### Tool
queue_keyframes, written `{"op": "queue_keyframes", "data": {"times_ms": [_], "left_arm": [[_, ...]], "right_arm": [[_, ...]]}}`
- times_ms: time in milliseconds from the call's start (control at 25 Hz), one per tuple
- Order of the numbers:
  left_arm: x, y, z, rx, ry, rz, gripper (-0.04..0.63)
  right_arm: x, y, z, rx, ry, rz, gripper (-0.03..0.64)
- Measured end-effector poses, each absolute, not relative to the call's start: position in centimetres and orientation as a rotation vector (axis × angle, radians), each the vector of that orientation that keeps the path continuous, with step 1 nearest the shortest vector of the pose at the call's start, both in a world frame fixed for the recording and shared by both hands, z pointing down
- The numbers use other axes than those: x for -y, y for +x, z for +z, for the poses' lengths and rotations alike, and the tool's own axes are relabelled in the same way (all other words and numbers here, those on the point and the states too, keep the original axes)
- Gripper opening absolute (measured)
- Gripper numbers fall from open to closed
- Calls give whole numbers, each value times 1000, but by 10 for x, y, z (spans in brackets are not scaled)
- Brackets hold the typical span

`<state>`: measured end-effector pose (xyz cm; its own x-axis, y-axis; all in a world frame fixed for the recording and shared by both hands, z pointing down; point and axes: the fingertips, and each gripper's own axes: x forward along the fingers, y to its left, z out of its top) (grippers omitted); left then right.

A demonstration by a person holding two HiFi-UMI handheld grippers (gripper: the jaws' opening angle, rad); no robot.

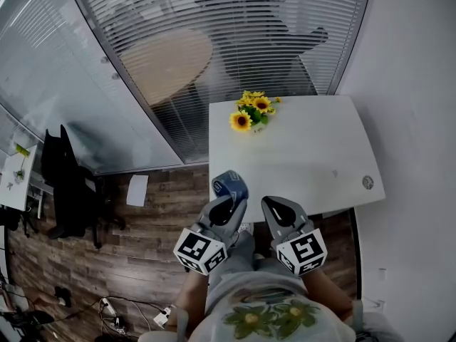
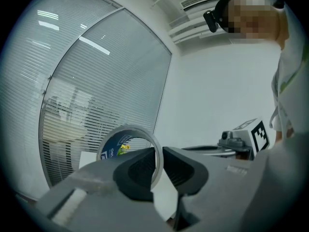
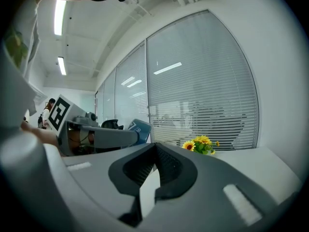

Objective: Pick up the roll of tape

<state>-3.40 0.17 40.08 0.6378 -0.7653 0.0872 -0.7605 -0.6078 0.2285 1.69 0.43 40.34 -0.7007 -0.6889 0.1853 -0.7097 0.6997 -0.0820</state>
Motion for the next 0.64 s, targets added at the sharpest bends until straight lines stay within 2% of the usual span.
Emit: {"op": "queue_keyframes", "data": {"times_ms": [640], "left_arm": [[-7,-33,400,1216,2628,-49,55]], "right_arm": [[-11,17,404,2761,1143,215,-2]]}}
